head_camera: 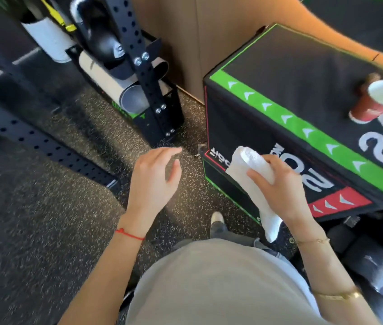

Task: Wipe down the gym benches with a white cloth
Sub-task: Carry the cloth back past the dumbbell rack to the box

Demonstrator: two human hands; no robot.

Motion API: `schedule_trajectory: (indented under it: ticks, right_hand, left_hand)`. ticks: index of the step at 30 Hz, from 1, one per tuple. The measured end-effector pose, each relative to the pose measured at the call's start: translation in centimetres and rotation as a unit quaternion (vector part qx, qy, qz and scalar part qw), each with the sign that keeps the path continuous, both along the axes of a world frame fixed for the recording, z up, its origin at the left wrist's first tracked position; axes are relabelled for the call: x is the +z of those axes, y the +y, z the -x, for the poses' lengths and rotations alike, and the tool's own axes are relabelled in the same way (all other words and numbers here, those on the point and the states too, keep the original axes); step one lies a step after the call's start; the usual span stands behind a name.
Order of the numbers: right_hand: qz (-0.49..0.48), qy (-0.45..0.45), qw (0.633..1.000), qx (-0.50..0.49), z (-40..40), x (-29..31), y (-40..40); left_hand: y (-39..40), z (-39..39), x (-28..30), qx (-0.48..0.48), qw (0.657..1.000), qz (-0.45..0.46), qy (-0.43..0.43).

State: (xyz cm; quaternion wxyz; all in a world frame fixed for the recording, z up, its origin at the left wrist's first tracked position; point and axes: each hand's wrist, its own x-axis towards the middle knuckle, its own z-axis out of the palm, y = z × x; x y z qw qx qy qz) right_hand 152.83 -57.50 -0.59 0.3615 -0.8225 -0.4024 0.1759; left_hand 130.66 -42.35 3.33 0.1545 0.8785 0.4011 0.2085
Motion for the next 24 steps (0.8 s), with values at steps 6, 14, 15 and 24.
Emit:
schedule_trajectory:
  ticks: [6,14,15,24]
  right_hand:
    - [-0.009,-0.03,0.997,-0.066,-6.7,0.9,5.2]
    - [-0.015,-0.028,0.986,-0.162,-12.4,0.4,9.7]
    - [-0.014,-0.027,0.984,-0.173,-12.9,0.3,10.3]
    - [0.02,-0.07,0.966,-0.247,-16.9,-0.4,17.5]
  left_hand:
    - [7.0,-8.3,0.7,-0.056,0.998,-0.006,-0.02]
    - [15.0,-17.8,0.6,-0.145,0.989,-0.004,-0.036]
    - [16.0,-18.8,0.4,-0.156,0.987,-0.004,-0.038]
    - [25.1,-26.3,-0.8,-0.264,0.964,0.004,-0.019]
